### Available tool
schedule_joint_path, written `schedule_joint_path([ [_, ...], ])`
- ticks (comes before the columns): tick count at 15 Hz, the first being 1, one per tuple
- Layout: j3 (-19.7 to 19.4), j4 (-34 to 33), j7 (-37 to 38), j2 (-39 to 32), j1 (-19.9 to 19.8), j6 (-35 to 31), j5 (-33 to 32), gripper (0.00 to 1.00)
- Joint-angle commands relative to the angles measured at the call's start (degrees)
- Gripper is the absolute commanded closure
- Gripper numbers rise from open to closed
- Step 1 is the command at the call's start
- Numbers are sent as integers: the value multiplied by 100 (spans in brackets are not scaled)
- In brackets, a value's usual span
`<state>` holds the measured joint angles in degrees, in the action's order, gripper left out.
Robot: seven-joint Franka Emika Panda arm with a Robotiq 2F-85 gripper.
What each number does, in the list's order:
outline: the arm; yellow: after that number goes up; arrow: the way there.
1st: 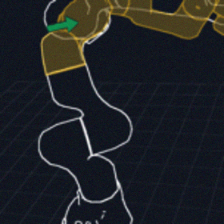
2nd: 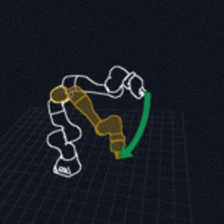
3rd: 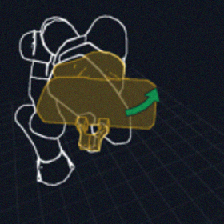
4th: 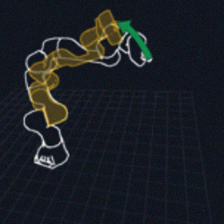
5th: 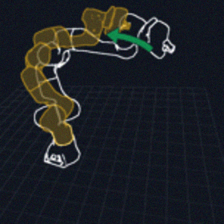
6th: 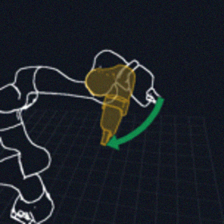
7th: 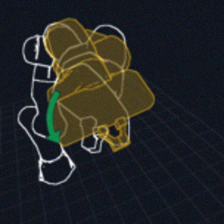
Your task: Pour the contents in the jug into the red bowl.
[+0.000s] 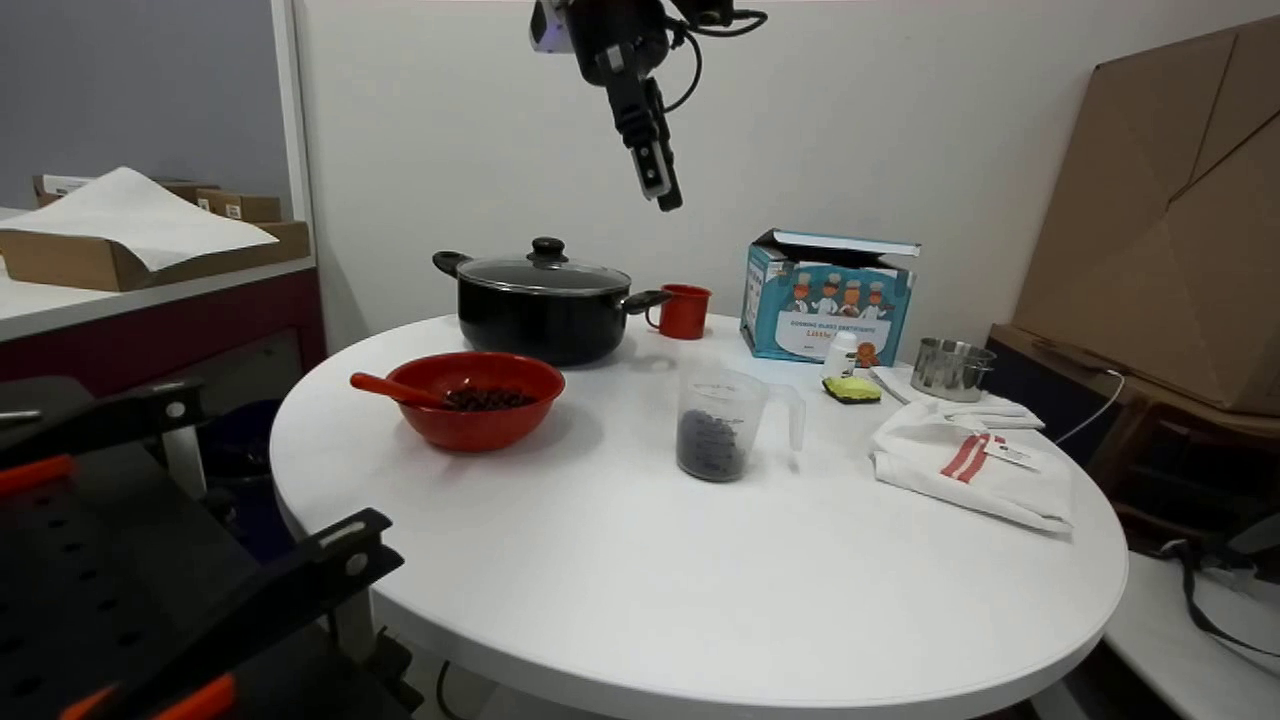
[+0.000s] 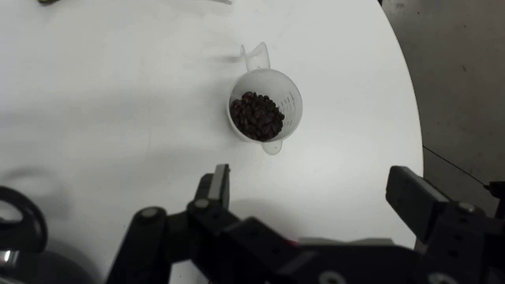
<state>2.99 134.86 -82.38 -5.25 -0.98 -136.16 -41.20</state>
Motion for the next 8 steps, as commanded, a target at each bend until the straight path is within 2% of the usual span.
schedule_joint_path([
  [1, 161, 89, -424, 388, 262, 417, 329, 0],
  [2, 36, -2, -149, 148, 185, 137, 128, 0],
  [8, 122, 9, -239, 251, 299, 319, 193, 0],
])
